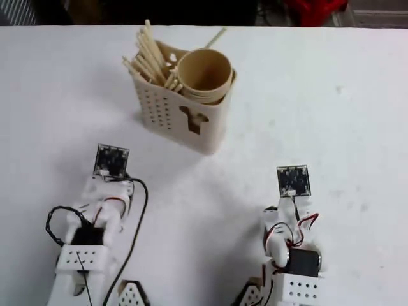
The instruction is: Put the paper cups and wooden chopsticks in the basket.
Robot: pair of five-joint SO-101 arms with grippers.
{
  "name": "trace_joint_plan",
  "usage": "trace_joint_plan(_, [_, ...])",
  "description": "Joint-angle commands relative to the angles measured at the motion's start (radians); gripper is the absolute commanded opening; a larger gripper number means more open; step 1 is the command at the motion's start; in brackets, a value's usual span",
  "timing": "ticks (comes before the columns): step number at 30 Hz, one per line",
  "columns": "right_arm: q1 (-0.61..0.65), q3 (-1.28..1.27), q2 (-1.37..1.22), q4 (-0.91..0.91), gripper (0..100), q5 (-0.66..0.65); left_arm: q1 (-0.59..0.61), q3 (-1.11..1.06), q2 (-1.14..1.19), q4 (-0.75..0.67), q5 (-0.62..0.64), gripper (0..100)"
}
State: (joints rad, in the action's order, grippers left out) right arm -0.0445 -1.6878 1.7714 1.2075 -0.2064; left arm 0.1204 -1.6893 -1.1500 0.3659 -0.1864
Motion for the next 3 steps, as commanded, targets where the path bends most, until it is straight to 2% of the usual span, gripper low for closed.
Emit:
trace_joint_plan(1, [-0.007,-0.005,0.01,0.004,2.0,0.009,-0.007,0.003,-0.013,0.006,-0.008,8])
trace_joint_plan(3, [-0.007,-0.005,0.01,0.004,2.0,0.009,-0.007,0.003,-0.013,0.006,-0.008,8])
